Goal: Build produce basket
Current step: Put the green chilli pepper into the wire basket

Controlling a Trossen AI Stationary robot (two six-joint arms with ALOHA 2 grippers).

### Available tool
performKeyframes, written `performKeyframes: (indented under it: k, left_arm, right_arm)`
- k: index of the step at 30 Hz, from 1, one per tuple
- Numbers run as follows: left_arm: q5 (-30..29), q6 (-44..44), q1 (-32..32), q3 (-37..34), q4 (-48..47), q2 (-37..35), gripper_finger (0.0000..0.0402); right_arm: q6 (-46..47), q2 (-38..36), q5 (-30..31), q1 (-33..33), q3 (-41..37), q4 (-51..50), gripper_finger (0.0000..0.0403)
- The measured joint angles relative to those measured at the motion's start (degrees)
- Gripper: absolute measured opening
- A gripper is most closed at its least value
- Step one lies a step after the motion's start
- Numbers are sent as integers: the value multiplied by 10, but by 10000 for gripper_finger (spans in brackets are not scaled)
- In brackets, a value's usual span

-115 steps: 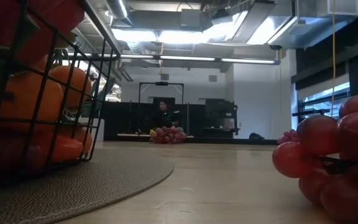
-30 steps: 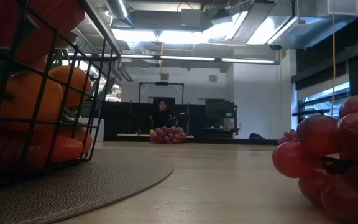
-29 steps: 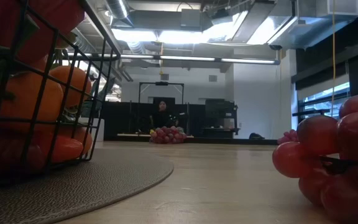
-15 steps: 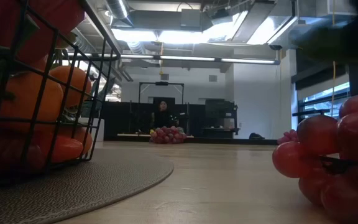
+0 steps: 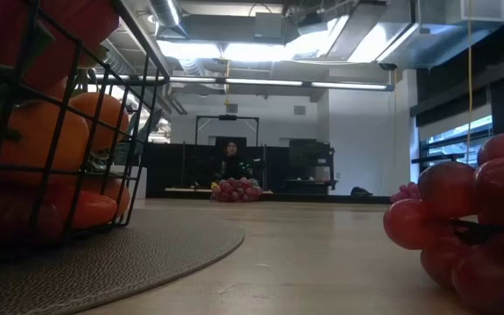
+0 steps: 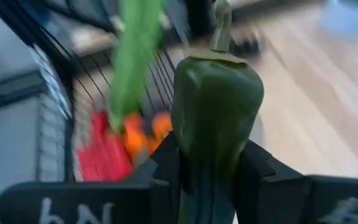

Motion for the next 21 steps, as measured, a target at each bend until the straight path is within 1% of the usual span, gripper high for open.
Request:
performKeyframes:
  k: [3,6,13,18,21]
  left_arm:
    - [-2,-14,-8,-5,6,0,82]
    - [-14,-20,-14,-5,10,0,82]
    - [-18,-22,-15,-5,26,0,82]
    - [-18,-22,-15,-5,27,0,82]
    - [-18,-22,-15,-6,28,0,82]
  right_arm:
    - [-75,3,-16,-15,-2,109,80]
    - [-127,5,-32,-27,-23,197,80]
    - [-178,9,-73,-49,-120,384,80]
    - [-192,16,-109,-57,-197,554,80]
    - [-207,27,-126,-58,-236,622,80]
